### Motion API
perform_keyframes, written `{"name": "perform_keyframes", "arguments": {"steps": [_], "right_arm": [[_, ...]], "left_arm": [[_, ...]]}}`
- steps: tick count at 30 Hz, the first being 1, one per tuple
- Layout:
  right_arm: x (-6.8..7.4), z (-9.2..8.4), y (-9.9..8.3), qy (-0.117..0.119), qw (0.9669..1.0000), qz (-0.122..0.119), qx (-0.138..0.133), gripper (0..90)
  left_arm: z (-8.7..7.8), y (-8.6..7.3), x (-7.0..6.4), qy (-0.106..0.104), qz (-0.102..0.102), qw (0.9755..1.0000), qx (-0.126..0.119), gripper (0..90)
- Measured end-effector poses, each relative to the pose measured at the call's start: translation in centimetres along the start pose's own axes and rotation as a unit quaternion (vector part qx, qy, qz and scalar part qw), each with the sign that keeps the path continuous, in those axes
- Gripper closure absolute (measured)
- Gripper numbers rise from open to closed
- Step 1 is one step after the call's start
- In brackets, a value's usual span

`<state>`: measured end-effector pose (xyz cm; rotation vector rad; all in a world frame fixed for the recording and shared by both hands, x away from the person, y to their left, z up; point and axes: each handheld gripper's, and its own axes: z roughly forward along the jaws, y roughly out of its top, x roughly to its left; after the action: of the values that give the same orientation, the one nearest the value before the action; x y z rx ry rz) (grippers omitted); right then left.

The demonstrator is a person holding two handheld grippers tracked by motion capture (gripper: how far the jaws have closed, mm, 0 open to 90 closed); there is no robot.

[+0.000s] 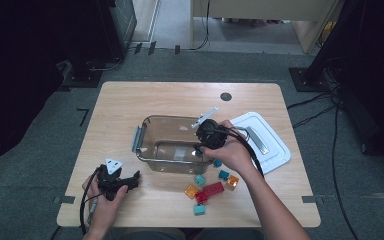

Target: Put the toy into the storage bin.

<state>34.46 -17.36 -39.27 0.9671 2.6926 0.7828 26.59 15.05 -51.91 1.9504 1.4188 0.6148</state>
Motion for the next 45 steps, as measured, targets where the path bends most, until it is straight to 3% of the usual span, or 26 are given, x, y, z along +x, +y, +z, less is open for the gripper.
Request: {"name": "perform_keyframes", "arguments": {"steps": [9, 17, 22, 31, 36, 43, 45], "right_arm": [[-0.5, -1.7, -1.0, 0.006, 0.9983, 0.021, -0.054, 60.7], [-1.1, -4.0, -2.4, 0.002, 0.9937, 0.035, -0.106, 54.5], [-1.4, -5.5, -3.5, -0.002, 0.9887, 0.052, -0.141, 48.7], [-2.2, -7.1, -6.4, -0.021, 0.98, 0.095, -0.174, 29.2], [-3.1, -7.1, -8.9, -0.029, 0.9724, 0.128, -0.193, 28.4], [-4.1, -6.7, -11.8, -0.035, 0.9659, 0.156, -0.204, 29.3], [-4.5, -6.3, -12.5, -0.04, 0.9673, 0.159, -0.194, 29.4]], "left_arm": [[0.0, 0.0, 0.0, 0.0, 0.0, 1.0, 0.0, 10.5], [0.0, 0.0, 0.0, 0.0, 0.0, 1.0, 0.0, 10.5], [0.0, 0.0, 0.0, 0.0, 0.0, 1.0, 0.0, 10.5], [0.0, 0.0, 0.0, -0.001, 0.0, 1.0, 0.001, 10.5], [0.0, 0.0, 0.0, -0.001, 0.0, 1.0, 0.0, 10.5], [0.0, 0.0, 0.0, 0.0, 0.0, 1.0, 0.001, 10.5], [0.0, 0.0, 0.0, 0.0, 0.0, 1.0, 0.001, 10.5]]}}
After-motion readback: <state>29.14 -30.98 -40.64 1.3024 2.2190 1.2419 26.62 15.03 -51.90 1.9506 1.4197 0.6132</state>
